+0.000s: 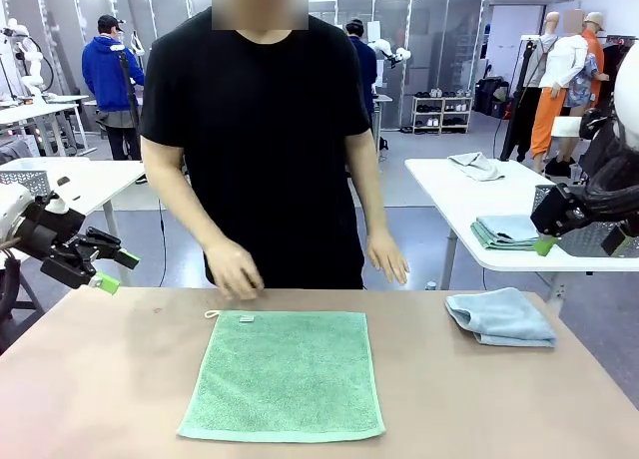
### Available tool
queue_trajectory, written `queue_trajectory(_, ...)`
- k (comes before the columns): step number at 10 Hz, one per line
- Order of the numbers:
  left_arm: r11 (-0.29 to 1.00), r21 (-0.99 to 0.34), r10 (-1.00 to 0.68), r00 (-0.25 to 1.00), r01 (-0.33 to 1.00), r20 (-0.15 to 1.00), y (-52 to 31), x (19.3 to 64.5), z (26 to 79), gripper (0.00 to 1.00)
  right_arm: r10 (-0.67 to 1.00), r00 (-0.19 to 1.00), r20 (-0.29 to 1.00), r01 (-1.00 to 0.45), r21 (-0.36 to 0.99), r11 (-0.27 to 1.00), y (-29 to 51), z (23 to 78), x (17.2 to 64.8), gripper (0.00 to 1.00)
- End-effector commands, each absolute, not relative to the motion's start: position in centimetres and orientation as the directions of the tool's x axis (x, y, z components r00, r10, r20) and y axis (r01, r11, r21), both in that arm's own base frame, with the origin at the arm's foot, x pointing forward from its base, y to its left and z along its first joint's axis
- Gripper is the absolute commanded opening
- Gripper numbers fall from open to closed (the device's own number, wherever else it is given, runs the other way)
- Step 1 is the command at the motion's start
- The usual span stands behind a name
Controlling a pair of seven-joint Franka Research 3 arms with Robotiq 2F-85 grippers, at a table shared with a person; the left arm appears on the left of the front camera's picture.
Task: Fold the towels and place them in the basket.
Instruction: When a person lays out a Towel with hook on the table, fold it in half twice.
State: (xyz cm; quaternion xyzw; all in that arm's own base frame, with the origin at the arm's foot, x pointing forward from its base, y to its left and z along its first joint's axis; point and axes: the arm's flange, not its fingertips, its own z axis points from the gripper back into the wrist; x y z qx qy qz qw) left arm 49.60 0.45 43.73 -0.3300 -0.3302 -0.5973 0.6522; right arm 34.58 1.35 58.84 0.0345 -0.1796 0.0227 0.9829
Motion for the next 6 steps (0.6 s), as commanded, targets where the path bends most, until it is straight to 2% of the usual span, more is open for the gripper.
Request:
queue_trajectory(1,0.082,-0.017,-0.574,0.061,0.997,0.816,0.0,48.9,44.8,1.00,0.126,0.919,0.374,-0.150,0.034,0.988,2.3,59.8,34.0,1.00)
queue_trajectory(4,0.079,-0.005,-0.726,0.061,0.997,0.685,-4.4,47.4,48.9,1.00,0.484,0.793,0.369,-0.499,-0.063,0.865,7.0,60.7,33.3,1.00)
queue_trajectory(6,0.103,0.001,-0.824,0.085,0.995,0.561,-8.3,45.6,51.4,1.00,0.714,0.616,0.332,-0.716,-0.141,0.683,11.1,59.7,31.9,1.00)
